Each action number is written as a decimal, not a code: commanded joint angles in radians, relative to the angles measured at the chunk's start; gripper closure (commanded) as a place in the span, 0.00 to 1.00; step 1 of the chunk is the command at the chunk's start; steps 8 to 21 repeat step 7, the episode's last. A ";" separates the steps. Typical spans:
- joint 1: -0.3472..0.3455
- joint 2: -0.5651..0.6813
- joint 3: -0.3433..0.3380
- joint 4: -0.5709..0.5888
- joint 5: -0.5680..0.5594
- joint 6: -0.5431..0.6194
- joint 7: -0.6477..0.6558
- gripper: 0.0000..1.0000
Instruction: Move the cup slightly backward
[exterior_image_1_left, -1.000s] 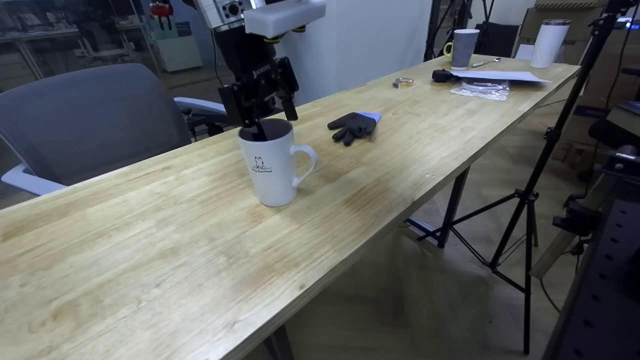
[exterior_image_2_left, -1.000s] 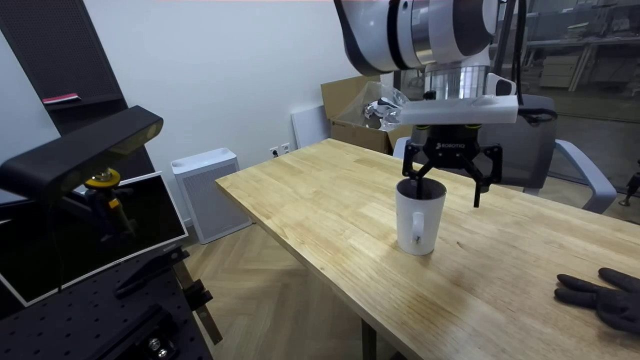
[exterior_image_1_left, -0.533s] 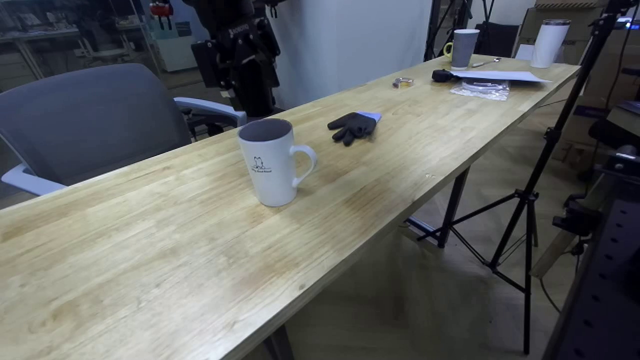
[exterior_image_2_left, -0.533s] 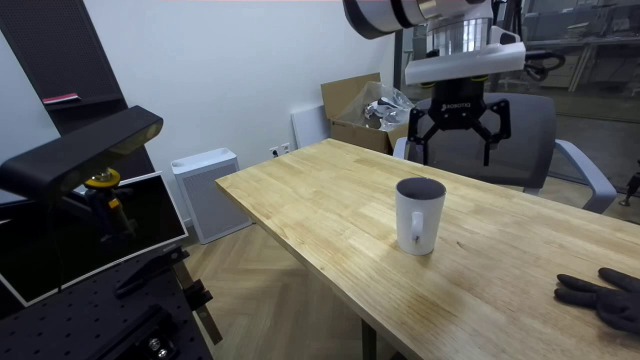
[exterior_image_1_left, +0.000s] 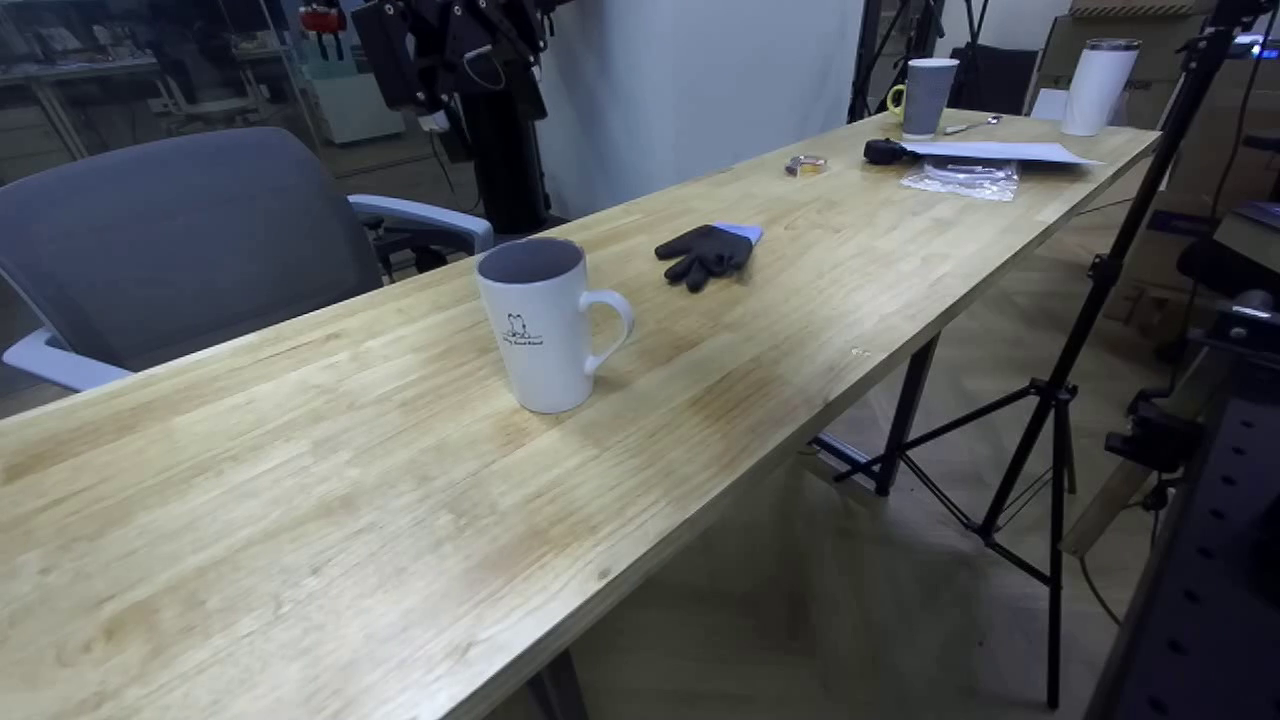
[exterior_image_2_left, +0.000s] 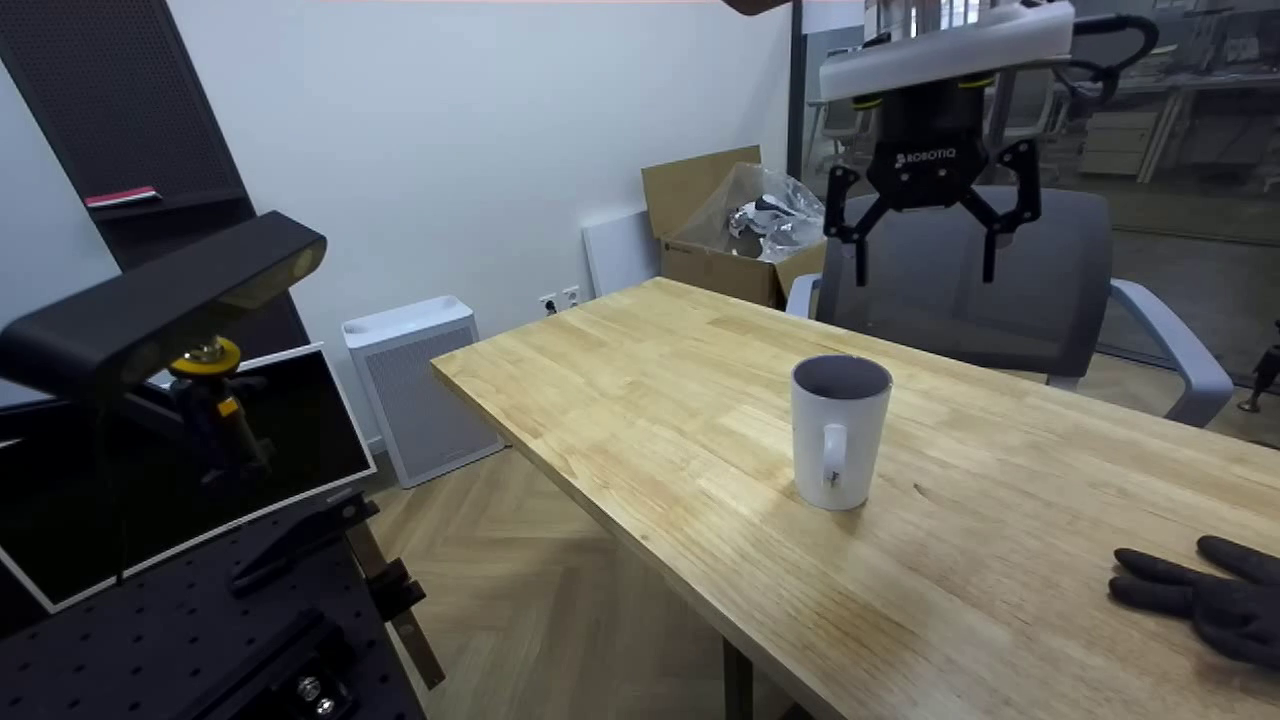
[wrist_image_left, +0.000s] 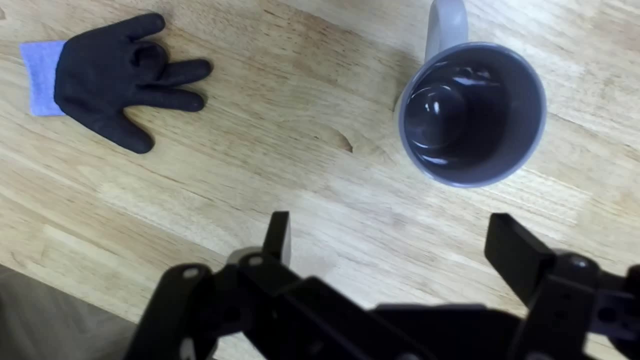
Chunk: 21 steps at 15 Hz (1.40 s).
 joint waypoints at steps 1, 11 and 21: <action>-0.012 -0.002 0.013 0.002 -0.007 -0.013 0.004 0.00; -0.014 -0.003 0.014 0.002 -0.006 -0.022 0.004 0.00; -0.014 -0.003 0.014 0.002 -0.006 -0.022 0.004 0.00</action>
